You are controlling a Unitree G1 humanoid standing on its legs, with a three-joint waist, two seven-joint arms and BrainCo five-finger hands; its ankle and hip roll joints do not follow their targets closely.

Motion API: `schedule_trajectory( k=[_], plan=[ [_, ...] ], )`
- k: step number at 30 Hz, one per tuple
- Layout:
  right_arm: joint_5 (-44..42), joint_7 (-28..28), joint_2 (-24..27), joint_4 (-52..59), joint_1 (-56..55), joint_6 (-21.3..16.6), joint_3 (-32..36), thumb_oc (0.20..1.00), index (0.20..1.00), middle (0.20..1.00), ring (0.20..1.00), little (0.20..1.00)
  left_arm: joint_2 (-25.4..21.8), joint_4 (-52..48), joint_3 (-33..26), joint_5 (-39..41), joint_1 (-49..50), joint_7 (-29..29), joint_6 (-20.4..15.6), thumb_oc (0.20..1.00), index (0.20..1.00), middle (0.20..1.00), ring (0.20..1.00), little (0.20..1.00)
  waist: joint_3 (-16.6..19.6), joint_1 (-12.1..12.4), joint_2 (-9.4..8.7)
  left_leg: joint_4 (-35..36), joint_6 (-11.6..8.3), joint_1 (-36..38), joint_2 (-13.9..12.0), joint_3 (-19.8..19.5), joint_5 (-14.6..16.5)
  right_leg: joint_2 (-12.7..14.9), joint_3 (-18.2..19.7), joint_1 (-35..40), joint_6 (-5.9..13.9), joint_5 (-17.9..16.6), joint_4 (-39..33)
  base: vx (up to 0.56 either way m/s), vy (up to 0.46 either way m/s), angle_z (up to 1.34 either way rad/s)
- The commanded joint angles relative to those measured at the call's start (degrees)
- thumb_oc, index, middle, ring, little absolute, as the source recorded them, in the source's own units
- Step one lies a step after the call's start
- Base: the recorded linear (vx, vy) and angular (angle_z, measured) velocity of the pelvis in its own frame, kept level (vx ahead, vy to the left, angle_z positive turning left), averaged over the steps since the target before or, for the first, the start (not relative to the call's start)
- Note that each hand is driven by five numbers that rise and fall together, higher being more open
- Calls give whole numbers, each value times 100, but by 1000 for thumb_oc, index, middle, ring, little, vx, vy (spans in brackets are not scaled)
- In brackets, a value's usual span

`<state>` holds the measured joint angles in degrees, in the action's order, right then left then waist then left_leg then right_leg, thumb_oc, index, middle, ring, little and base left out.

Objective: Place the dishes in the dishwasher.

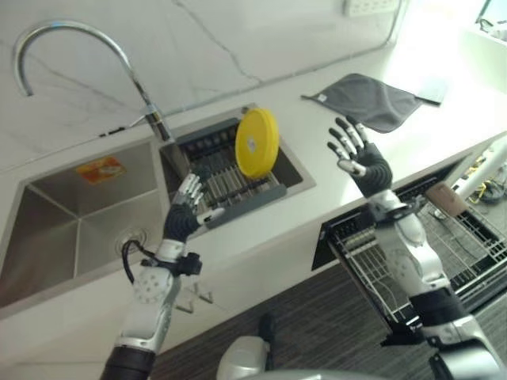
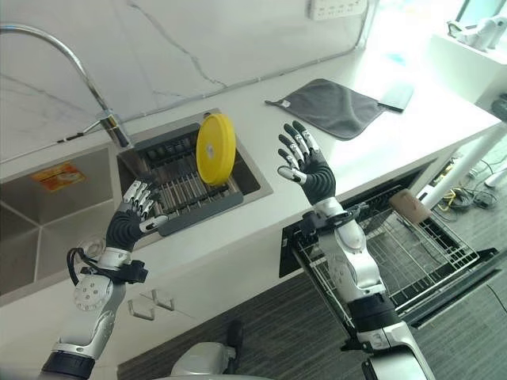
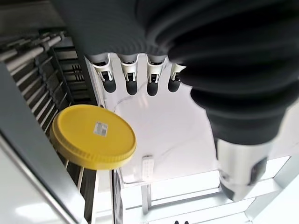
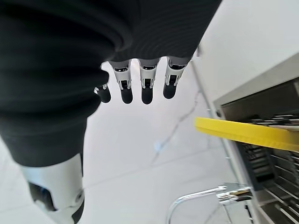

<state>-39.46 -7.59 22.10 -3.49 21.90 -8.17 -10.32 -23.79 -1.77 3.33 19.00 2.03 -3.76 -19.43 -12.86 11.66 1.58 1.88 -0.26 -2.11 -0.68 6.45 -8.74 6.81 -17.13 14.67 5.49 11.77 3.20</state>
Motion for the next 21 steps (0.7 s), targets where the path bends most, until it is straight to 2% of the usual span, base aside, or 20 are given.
schedule_trajectory(
  k=[1, 5, 11, 16, 21],
  plan=[
    [-232, 136, -59, 206, 134, 27, 204, 1000, 1000, 1000, 1000, 1000, -305, -288, -19, -21, -191, -179, -216, 1000, 1000, 1000, 1000, 1000, 288, 114, 54, -136, -384, -95, -383, -257, 318, -144, -454, -454, -329, -225, 467, 159, 65, 20],
    [-826, 330, -84, -86, 402, 277, 190, 1000, 1000, 1000, 1000, 1000, -422, -259, 56, 49, -245, -382, -208, 1000, 1000, 1000, 1000, 1000, 305, 332, 50, -105, -315, -126, -286, -450, 295, -127, -530, -355, -323, -99, 644, 164, 49, 18],
    [-1200, 621, -103, -432, 818, 398, 219, 1000, 1000, 1000, 1000, 1000, -544, -284, 124, 135, -275, -541, -155, 1000, 1000, 1000, 1000, 1000, 296, 563, 49, -46, -280, -165, -216, -547, 243, -67, -672, -206, -289, -68, 633, 150, 35, 9],
    [-1090, 1009, 27, -774, 1243, 168, 313, 1000, 1000, 1000, 1000, 1000, -717, -289, 125, 187, -242, -657, -221, 1000, 1000, 1000, 1000, 1000, 202, 788, 40, -71, -262, -267, -139, -615, 215, 41, -822, -120, -245, -58, 597, 134, 25, 9],
    [-966, 1397, 253, -1038, 1557, -348, 567, 1000, 1000, 1000, 1000, 1000, -825, -302, 111, 223, -172, -701, -240, 1000, 1000, 1000, 1000, 1000, 136, 925, 67, -86, -249, -375, -82, -710, 175, 105, -893, -138, -180, -172, 465, 42, -3, 8]
  ],
)
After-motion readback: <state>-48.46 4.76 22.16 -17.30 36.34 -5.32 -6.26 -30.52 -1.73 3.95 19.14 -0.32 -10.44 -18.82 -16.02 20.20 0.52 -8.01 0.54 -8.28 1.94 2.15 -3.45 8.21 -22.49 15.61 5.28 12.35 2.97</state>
